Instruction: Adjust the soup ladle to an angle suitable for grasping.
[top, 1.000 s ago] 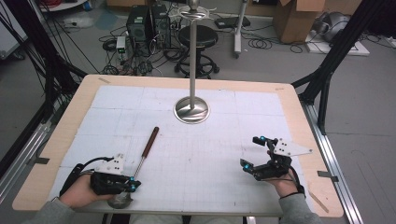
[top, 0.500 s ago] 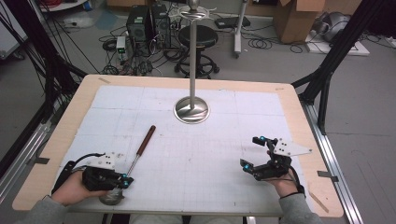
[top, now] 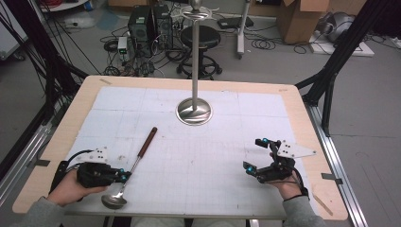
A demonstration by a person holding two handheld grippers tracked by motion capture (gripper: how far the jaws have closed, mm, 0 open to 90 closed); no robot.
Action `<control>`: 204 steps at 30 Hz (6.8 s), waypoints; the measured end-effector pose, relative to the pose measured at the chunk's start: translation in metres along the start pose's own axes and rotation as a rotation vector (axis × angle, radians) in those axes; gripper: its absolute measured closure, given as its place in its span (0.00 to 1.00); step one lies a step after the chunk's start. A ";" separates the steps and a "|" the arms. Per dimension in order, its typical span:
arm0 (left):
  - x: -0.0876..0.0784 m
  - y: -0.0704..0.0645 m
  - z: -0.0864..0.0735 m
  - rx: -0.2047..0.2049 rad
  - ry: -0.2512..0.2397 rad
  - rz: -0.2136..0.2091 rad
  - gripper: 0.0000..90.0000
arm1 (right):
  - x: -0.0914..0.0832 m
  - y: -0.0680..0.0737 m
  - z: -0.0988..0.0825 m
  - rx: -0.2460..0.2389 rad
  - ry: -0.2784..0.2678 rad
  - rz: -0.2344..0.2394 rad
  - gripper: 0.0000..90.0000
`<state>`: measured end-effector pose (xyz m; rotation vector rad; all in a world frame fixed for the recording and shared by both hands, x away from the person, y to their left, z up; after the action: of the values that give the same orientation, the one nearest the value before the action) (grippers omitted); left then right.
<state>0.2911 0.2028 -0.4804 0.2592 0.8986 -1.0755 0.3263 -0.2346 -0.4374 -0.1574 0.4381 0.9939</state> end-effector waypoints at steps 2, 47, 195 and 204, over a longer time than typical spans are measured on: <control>0.000 0.007 0.000 -0.018 -0.001 0.034 1.00 | 0.000 0.000 0.000 -0.004 0.004 0.000 0.00; 0.034 0.015 0.020 -0.015 0.092 0.117 1.00 | 0.002 0.000 -0.002 -0.007 0.015 0.000 0.00; 0.091 -0.067 0.092 0.234 0.252 0.075 1.00 | -0.001 0.001 -0.001 -0.005 0.004 0.000 0.00; 0.068 -0.071 0.091 0.248 0.183 0.045 0.87 | 0.000 0.001 -0.001 -0.001 0.010 0.004 0.00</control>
<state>0.2886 0.0708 -0.4569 0.5895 0.9169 -1.1349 0.3248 -0.2344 -0.4383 -0.1625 0.4471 0.9974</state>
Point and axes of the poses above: each handheld gripper's, and its own axes: x roughly forward along the jaws, z roughly out of its top, y roughly to its left, the point moved 8 cm from there along x, roughly forward along the jaws, and after that the axes turned 12 degrees about y, right-handed, at the moved point
